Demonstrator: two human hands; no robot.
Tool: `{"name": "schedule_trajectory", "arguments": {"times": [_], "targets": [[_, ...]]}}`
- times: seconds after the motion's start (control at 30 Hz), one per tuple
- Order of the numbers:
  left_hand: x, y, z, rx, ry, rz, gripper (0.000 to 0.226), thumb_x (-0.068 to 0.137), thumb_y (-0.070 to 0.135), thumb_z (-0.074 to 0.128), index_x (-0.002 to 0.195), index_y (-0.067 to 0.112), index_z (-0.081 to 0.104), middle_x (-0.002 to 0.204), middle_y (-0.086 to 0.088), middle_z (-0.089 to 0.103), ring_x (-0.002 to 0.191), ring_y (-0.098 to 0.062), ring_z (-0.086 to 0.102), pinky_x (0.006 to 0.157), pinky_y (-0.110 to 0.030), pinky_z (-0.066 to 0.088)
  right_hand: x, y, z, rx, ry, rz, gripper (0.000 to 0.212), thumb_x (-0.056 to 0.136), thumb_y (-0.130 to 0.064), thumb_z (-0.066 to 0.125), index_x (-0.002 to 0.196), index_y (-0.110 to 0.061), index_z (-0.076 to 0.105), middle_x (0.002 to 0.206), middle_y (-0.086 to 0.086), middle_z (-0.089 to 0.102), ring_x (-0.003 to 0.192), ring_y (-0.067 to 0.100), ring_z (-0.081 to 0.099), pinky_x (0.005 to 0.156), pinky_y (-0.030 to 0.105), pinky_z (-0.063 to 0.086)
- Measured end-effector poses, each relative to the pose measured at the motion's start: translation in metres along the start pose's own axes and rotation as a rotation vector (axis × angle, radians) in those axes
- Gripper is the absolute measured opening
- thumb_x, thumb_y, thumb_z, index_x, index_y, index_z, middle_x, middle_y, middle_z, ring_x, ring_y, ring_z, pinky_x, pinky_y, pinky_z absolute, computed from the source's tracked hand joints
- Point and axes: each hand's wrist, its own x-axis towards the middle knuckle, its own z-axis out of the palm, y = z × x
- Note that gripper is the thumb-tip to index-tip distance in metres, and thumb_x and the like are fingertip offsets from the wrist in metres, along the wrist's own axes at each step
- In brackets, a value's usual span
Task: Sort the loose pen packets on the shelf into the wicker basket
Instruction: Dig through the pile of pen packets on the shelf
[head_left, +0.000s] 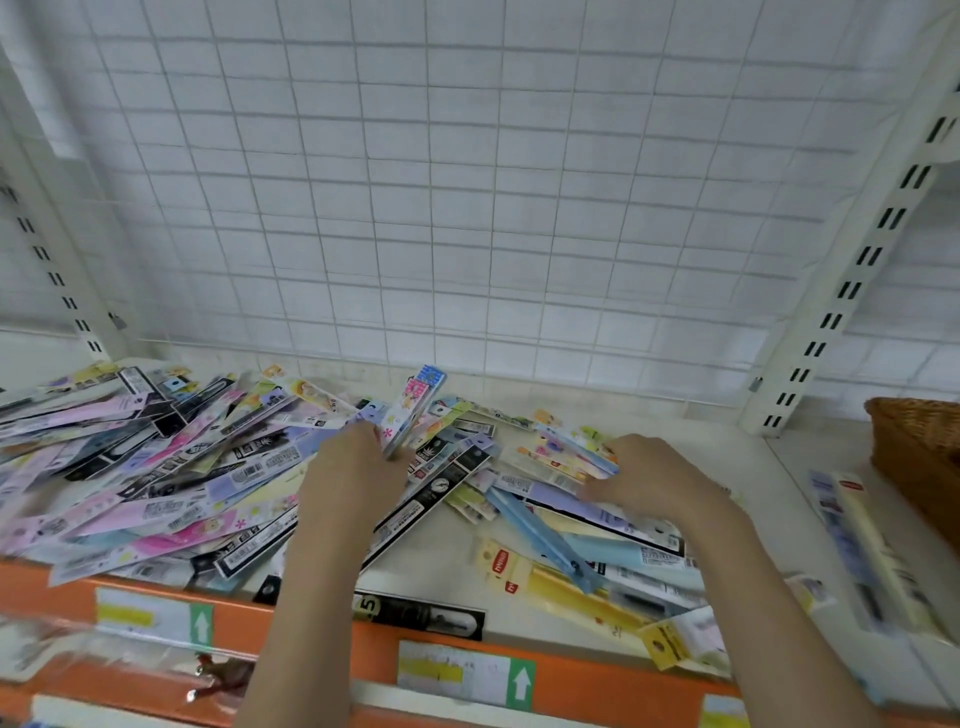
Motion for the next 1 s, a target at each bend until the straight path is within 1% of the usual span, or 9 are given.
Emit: {"name": "schedule_trajectory", "arguments": {"times": [0.1, 0.23, 0.4, 0.47, 0.6, 0.7, 0.77, 0.87, 1.0], "targets": [[0.000, 0.002, 0.006, 0.027, -0.076, 0.006, 0.030, 0.085, 0.034, 0.060, 0.068, 0.013, 0.046, 0.063, -0.001, 0.047, 0.073, -0.028, 0.053, 0.060, -0.027, 0.037, -0.002, 0.002, 0.005, 0.021, -0.027, 0.007, 0.038, 0.078, -0.040, 0.068, 0.067, -0.018, 0.039, 0.067, -0.001, 0.044, 0.065, 0.019, 0.046, 0.050, 0.027, 0.028], [-0.001, 0.000, 0.009, 0.045, -0.129, 0.028, 0.026, 0.083, 0.036, 0.062, 0.083, 0.010, 0.056, 0.065, -0.001, 0.049, 0.076, -0.026, 0.051, 0.063, -0.028, 0.040, 0.000, 0.004, 0.007, 0.028, 0.059, 0.038, 0.031, 0.080, -0.028, 0.062, 0.063, -0.012, 0.041, 0.061, 0.002, 0.043, 0.055, 0.018, 0.041, 0.047, 0.028, 0.027], [-0.005, -0.006, 0.007, 0.102, -0.120, 0.014, 0.031, 0.085, 0.040, 0.060, 0.079, 0.011, 0.050, 0.064, 0.000, 0.047, 0.072, -0.026, 0.051, 0.062, -0.028, 0.039, 0.000, 0.006, 0.006, 0.101, 0.165, 0.040, 0.024, 0.084, -0.023, 0.056, 0.067, -0.010, 0.047, 0.059, 0.004, 0.045, 0.058, 0.024, 0.045, 0.048, 0.029, 0.029], [-0.007, -0.008, 0.007, 0.119, -0.125, 0.015, 0.033, 0.085, 0.042, 0.059, 0.077, 0.011, 0.049, 0.066, -0.003, 0.051, 0.071, -0.026, 0.052, 0.061, -0.027, 0.039, -0.003, 0.006, 0.002, 0.142, 0.195, 0.050, 0.022, 0.085, -0.021, 0.055, 0.066, -0.011, 0.050, 0.060, 0.005, 0.050, 0.057, 0.024, 0.049, 0.049, 0.029, 0.035], [-0.012, -0.009, 0.007, 0.115, -0.142, 0.001, 0.033, 0.081, 0.042, 0.062, 0.077, 0.011, 0.053, 0.064, -0.001, 0.050, 0.068, -0.025, 0.052, 0.056, -0.026, 0.036, -0.011, -0.002, -0.010, 0.217, 0.237, 0.021, 0.013, 0.083, -0.018, 0.055, 0.077, -0.011, 0.065, 0.068, 0.004, 0.070, 0.066, 0.021, 0.064, 0.063, 0.031, 0.051], [-0.014, -0.009, 0.006, 0.111, -0.172, 0.008, 0.036, 0.076, 0.044, 0.068, 0.074, 0.012, 0.052, 0.066, -0.001, 0.052, 0.068, -0.025, 0.054, 0.055, -0.026, 0.037, -0.017, -0.008, -0.018, 0.248, 0.290, -0.012, 0.019, 0.083, -0.021, 0.056, 0.080, -0.008, 0.069, 0.073, 0.008, 0.070, 0.067, 0.026, 0.062, 0.059, 0.032, 0.049], [-0.015, -0.007, 0.005, 0.111, -0.183, 0.023, 0.040, 0.073, 0.045, 0.071, 0.069, 0.014, 0.047, 0.067, -0.001, 0.052, 0.067, -0.024, 0.054, 0.054, -0.026, 0.036, -0.020, -0.010, -0.021, 0.248, 0.313, -0.027, 0.024, 0.085, -0.025, 0.055, 0.078, -0.005, 0.065, 0.069, 0.010, 0.064, 0.063, 0.028, 0.057, 0.052, 0.030, 0.042], [-0.019, -0.001, 0.008, 0.149, -0.181, 0.037, 0.043, 0.072, 0.046, 0.071, 0.065, 0.017, 0.040, 0.067, 0.001, 0.048, 0.069, -0.023, 0.050, 0.053, -0.027, 0.033, -0.022, -0.005, -0.020, 0.256, 0.325, -0.014, 0.026, 0.088, -0.027, 0.052, 0.067, -0.012, 0.052, 0.058, 0.004, 0.053, 0.055, 0.022, 0.050, 0.047, 0.027, 0.034], [-0.023, 0.008, 0.013, 0.181, -0.155, 0.026, 0.042, 0.072, 0.045, 0.070, 0.070, 0.016, 0.040, 0.072, 0.000, 0.050, 0.073, -0.023, 0.051, 0.059, -0.028, 0.038, -0.022, 0.006, -0.017, 0.256, 0.352, 0.032, 0.029, 0.085, -0.039, 0.058, 0.070, -0.015, 0.051, 0.062, 0.002, 0.053, 0.058, 0.020, 0.051, 0.047, 0.028, 0.034]]}}
